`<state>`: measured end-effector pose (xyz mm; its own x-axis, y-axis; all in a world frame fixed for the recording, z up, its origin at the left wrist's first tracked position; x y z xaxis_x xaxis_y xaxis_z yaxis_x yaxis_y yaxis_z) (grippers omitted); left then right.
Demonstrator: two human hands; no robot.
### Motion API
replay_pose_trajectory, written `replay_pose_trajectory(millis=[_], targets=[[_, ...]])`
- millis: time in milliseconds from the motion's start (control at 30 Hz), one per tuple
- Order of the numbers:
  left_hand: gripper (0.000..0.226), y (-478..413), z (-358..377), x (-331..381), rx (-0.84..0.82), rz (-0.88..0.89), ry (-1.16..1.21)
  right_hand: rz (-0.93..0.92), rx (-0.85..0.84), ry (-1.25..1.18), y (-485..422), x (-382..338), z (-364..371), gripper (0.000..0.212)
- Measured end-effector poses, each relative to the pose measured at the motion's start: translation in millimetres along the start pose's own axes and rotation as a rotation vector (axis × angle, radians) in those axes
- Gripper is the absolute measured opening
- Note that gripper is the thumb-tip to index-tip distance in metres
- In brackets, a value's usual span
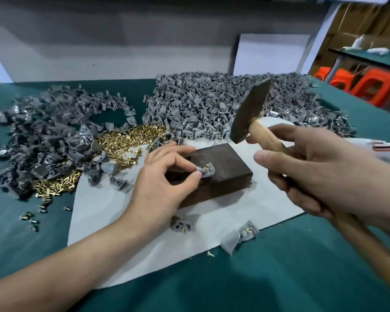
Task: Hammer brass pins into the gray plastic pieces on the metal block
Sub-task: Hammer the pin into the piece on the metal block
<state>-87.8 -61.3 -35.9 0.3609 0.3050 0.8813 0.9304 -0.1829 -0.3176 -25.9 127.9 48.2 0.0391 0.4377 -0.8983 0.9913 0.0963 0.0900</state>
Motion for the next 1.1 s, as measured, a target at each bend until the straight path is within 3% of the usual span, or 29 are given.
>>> replay_pose_trajectory(millis=[100, 300, 400, 567, 667, 867, 1000, 1100], targets=[[0.011, 0.1, 0.1, 0.8, 0.006, 0.003, -0.021, 0.021, 0.016, 0.031, -2.2, -6.2, 7.0, 0.028], [0.019, 2.0, -0.1, 0.2, 0.016, 0.019, -0.017, -0.013, 0.058, 0.238, -13.1, -10.9, 12.7, 0.036], [0.022, 2.6, 0.5, 0.8, 0.014, 0.013, -0.004, -0.002, 0.063, 0.265, -13.4, -15.4, 16.6, 0.038], [0.019, 2.1, 0.5, 0.6, 0.014, 0.004, -0.015, -0.145, 0.182, 0.345, -9.9, -29.4, 15.9, 0.037], [0.023, 3.8, 0.0, 2.0, 0.025, 0.022, 0.018, -0.069, 0.105, 0.459, -11.1, -18.3, 30.2, 0.035], [0.021, 3.1, -0.2, 1.6, 0.024, 0.012, 0.01, -0.176, 0.196, 0.35, -5.3, -37.1, 13.3, 0.032], [0.023, 4.0, 0.0, 3.2, 0.023, 0.017, 0.011, -0.131, 0.128, 0.354, -4.6, -28.0, 21.9, 0.034], [0.022, 3.6, -0.2, 3.7, 0.022, 0.016, 0.012, -0.141, 0.179, 0.265, -5.3, -28.6, 17.8, 0.029]])
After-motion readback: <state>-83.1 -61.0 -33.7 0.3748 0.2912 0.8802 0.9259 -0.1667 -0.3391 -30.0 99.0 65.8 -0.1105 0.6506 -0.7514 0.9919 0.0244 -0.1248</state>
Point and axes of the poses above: each hand's wrist, its own y-axis away from the middle knuckle, its own z-axis out of the palm, x = y × z, the point moved 4 cm from there along -y, towards the middle knuckle, and after that the axes turned 2 degrees about -y, right-handed, at the moved point
